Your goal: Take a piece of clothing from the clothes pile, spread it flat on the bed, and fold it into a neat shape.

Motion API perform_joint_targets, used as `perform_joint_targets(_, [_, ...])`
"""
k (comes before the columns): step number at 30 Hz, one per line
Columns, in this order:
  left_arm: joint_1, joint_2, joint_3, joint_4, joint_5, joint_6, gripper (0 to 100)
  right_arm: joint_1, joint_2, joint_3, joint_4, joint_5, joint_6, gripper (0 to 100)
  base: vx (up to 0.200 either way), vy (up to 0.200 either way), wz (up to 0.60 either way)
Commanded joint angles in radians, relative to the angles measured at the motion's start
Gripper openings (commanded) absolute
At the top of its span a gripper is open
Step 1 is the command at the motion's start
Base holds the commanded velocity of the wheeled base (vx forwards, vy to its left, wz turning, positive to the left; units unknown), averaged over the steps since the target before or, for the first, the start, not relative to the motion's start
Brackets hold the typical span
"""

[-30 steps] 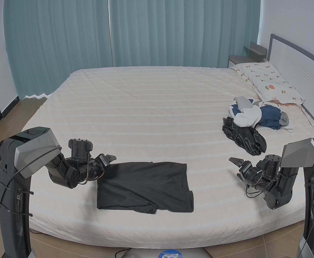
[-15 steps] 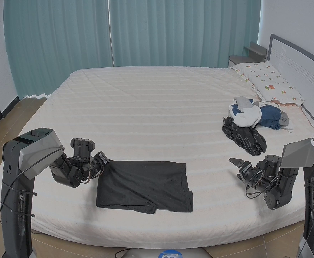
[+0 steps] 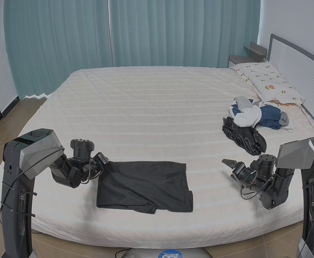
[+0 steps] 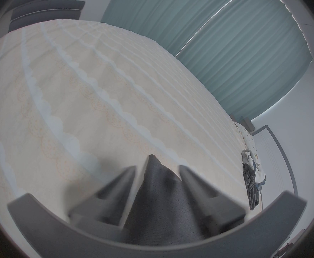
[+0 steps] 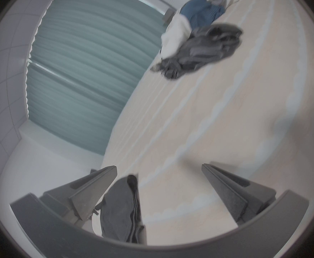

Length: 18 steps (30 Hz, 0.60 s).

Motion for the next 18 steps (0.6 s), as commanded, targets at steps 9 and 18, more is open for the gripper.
perform_joint_targets(9, [0.017, -0.055, 0.031, -0.005, -0.034, -0.152, 100, 0.268, 0.002, -0.371, 0.428, -0.11, -0.084, 100, 0.0, 0.0, 0.0])
perform_joint_targets(18, [0.015, -0.052, 0.033, -0.007, -0.033, -0.146, 100, 0.328, 0.13, -0.61, 0.577, -0.145, -0.162, 100, 0.0, 0.0, 0.0])
